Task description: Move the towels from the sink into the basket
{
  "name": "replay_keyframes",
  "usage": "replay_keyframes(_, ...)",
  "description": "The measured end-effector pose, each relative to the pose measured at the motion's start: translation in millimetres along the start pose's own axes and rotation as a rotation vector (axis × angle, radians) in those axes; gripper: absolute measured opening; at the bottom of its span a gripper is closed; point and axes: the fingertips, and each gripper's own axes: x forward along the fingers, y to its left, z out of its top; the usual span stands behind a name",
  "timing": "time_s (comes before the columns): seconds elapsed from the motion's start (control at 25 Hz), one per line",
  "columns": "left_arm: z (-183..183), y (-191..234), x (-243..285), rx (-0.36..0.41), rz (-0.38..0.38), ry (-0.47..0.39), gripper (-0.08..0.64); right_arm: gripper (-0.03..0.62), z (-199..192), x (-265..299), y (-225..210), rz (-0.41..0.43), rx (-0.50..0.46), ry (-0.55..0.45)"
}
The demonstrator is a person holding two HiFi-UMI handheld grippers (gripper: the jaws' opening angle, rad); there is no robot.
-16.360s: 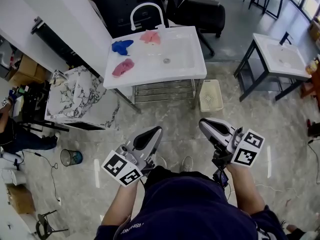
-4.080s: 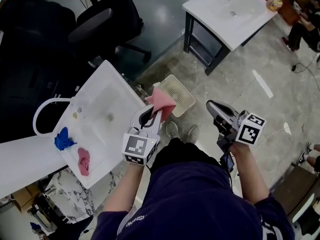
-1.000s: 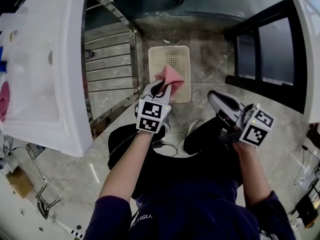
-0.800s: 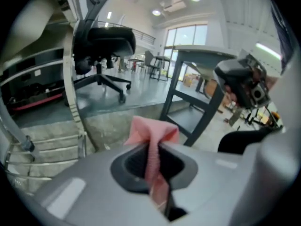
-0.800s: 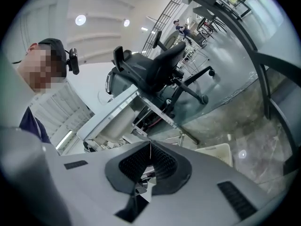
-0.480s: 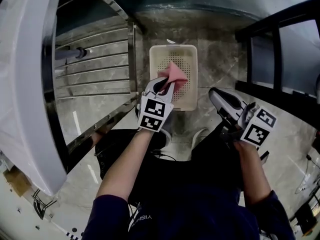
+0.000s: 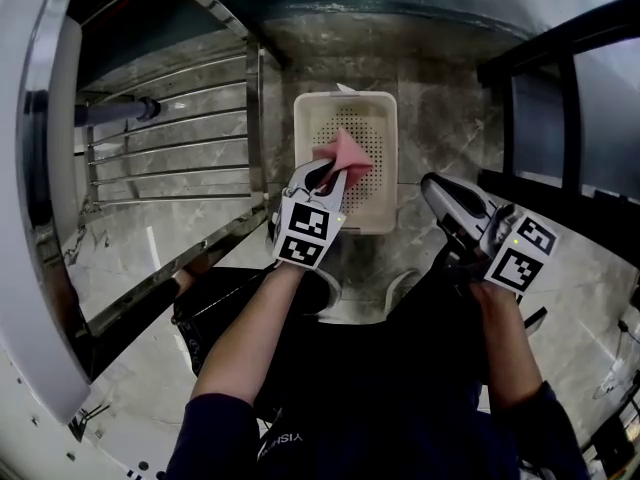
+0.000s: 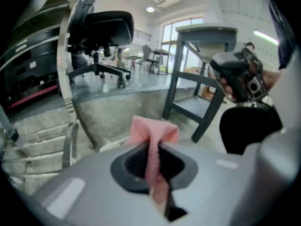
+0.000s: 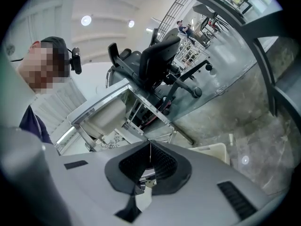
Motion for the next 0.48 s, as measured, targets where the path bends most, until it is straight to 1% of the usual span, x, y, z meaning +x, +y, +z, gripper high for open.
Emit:
replay_keyframes(0.16, 0, 2, 6, 0.012, 0.001, -0.005, 0.021, 0.009, -5, 0, -7, 0.003, 0.011, -0.013)
replay_keyframes(0.36, -11, 6, 11, 0.012, 0.01, 0.022, 0.023, 0.009, -11, 0, -11, -0.001, 0.016, -0.012)
replay_keyframes(0.48, -17, 4, 11, 0.006, 0.001, 0.032, 0.029, 0.008, -13, 1, -11, 0.006, 0.022, -0.01)
